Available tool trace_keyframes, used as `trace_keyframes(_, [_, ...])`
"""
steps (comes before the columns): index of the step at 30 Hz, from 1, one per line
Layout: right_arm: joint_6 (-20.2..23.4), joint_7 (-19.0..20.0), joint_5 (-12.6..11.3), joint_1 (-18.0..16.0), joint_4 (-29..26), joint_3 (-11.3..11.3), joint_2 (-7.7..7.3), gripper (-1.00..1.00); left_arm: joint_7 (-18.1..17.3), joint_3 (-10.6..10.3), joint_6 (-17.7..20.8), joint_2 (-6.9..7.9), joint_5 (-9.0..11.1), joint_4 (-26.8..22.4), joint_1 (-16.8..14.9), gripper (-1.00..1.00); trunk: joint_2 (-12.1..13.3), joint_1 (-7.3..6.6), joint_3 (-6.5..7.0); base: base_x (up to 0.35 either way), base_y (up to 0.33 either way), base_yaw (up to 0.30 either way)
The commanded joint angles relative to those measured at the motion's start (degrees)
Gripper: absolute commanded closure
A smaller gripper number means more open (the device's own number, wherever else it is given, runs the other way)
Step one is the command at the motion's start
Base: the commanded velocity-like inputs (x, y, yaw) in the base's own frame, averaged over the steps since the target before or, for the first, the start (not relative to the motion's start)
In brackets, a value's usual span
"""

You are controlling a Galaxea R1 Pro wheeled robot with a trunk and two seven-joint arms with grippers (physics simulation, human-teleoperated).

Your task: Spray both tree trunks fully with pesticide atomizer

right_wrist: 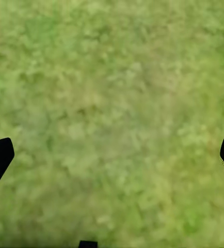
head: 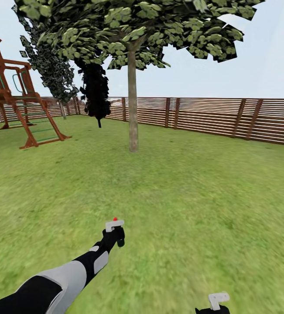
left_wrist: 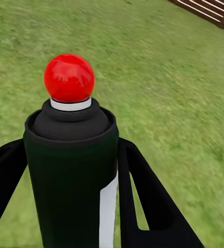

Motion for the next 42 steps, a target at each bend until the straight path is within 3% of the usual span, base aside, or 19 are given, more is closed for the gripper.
trace_keyframes(1, [0.0,0.0,0.0,0.0,0.0,0.0,0.0,-1.0,0.0,0.0,0.0,0.03,0.0,0.0,0.0,1.0,0.0,0.0,0.0,0.35,0.0,0.0])
trace_keyframes(16, [0.0,0.0,0.0,0.0,0.0,0.0,0.0,-1.0,0.0,0.1,-0.1,0.16,0.1,-0.1,0.0,1.0,0.0,0.0,0.25,0.35,0.0,0.105])
trace_keyframes(30, [0.0,0.0,0.0,0.0,-0.2,0.0,-0.09,-1.0,0.1,0.2,0.0,1.28,0.2,-0.4,0.0,1.0,0.0,0.0,0.26,0.35,0.0,0.007])
trace_keyframes(42, [0.1,0.0,0.0,0.0,-0.1,0.0,-0.09,-1.0,0.1,0.2,0.0,1.39,0.2,-0.4,0.0,1.0,0.0,0.0,0.26,0.35,0.0,0.028])
